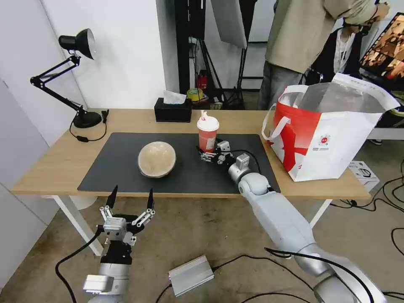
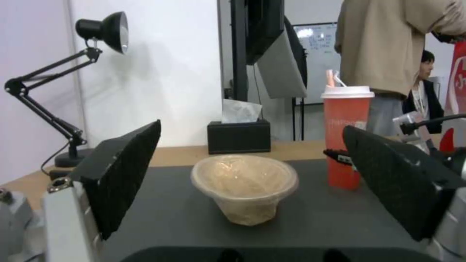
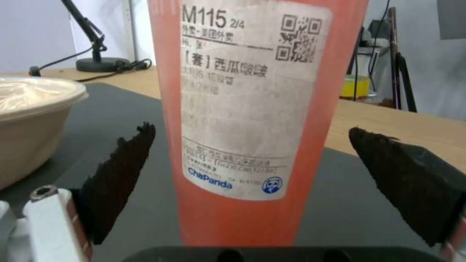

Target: Pick up the trash from the table and place it into the takeout bag.

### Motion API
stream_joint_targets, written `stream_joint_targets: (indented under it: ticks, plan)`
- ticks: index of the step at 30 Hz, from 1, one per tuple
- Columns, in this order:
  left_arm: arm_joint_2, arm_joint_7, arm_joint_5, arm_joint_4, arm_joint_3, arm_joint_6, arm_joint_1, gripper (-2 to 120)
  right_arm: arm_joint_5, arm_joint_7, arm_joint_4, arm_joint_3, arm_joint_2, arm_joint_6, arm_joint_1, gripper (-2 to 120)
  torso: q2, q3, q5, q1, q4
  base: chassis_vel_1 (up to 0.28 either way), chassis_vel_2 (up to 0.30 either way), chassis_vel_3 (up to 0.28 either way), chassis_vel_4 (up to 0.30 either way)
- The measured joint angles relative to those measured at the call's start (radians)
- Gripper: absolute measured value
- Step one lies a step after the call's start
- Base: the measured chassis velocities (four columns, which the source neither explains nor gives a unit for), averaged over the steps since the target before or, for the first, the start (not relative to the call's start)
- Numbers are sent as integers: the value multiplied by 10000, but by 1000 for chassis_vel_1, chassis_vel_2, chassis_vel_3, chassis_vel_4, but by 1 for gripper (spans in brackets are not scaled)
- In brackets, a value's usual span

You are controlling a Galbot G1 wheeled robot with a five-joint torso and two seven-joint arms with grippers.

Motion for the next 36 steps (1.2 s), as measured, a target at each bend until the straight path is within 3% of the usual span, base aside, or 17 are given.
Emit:
stream_joint_targets:
  ticks: [18,22,30,32,35,36]
  plan:
    - [-1,8,-6,92,6,0,-69,100,-136,-191,-979,69,423,237,388,100,5,-4,-4,-2,-2,0,0,0,0]
    - [-2,8,-12,98,-10,0,-67,100,-238,-283,-1135,109,506,336,393,91,6,-4,-5,-1,-1,0,0,0,0]
    - [-3,-9,-23,92,-17,0,-56,100,-256,-344,-1178,133,509,391,347,58,0,0,1,2,7,0,0,0,0]
    - [-3,-11,-23,91,-16,0,-50,100,-256,-346,-1177,134,503,392,344,54,-1,1,2,3,8,0,0,0,0]
    - [-4,-18,-23,63,-11,-6,-19,100,-256,-350,-1116,130,484,398,287,38,-2,2,2,5,7,0,0,0,0]
    - [-4,-18,-23,63,-11,-6,-19,100,-256,-350,-1116,130,484,398,287,38,-2,2,2,5,7,0,0,0,0]
